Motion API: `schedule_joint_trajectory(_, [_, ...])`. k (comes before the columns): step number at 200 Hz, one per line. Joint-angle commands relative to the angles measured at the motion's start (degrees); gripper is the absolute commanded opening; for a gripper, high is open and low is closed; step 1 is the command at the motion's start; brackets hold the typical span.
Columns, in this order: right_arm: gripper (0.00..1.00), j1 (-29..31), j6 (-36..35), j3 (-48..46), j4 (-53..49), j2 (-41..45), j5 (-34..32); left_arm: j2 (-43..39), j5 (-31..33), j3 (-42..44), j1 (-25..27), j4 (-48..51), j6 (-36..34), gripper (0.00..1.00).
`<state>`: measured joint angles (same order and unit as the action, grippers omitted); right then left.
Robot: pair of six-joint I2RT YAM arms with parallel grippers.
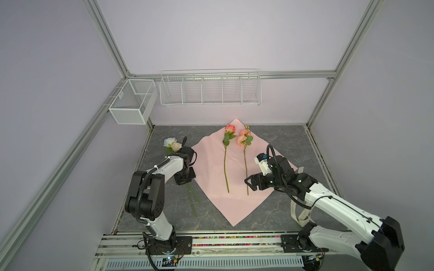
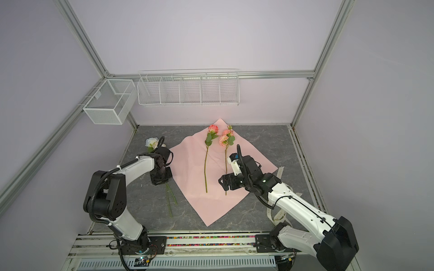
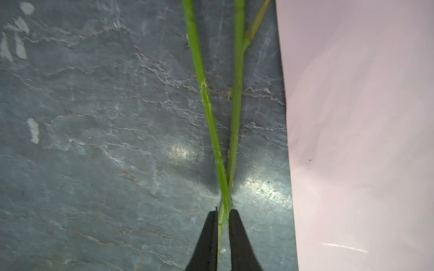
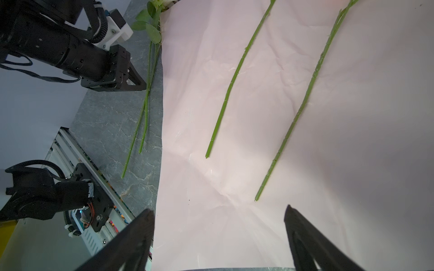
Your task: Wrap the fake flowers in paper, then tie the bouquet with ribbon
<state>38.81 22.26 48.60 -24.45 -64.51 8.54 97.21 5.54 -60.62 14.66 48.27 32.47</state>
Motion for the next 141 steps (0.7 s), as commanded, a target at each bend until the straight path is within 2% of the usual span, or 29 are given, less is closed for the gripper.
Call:
schedule_joint_trajectory(1, [0.90,-0.2,0.2,0.4,-0.8,0.4,-0.8,-1.0,0.7,0.6,-0.8,0.6,-0.3,0.13])
schedule_joint_trajectory(14, [0.90,-0.1,0.2,0.5,-0.9,0.4,-0.9,-1.1,0.5,0.5,-1.3,0.2,-0.5,0.22])
schedule_joint_trajectory(22, [0.90,-0.2,0.2,0.6,-0.9,0.4,-1.0,-1.2,0.3,0.3,-1.9,-0.1,-0.8,0.23])
schedule_joint_trajectory(63, [0.89,-0.2,0.1,1.4,-1.2,-0.4,-1.1,-1.6,-2.9,-1.9,-7.7,-2.3,-3.2,0.27])
schedule_joint_trajectory(84, [0.89,-0.2,0.3,1.4,-0.8,-1.4,-1.0,0.9,-4.1,-4.5,-9.8,-2.6,-4.2,0.28])
schedule_joint_trajectory(141, [0.89,-0.2,1.1,4.8,0.6,-5.2,0.8,7.5,-5.2,-11.3,-10.9,-2.6,-5.1,0.28])
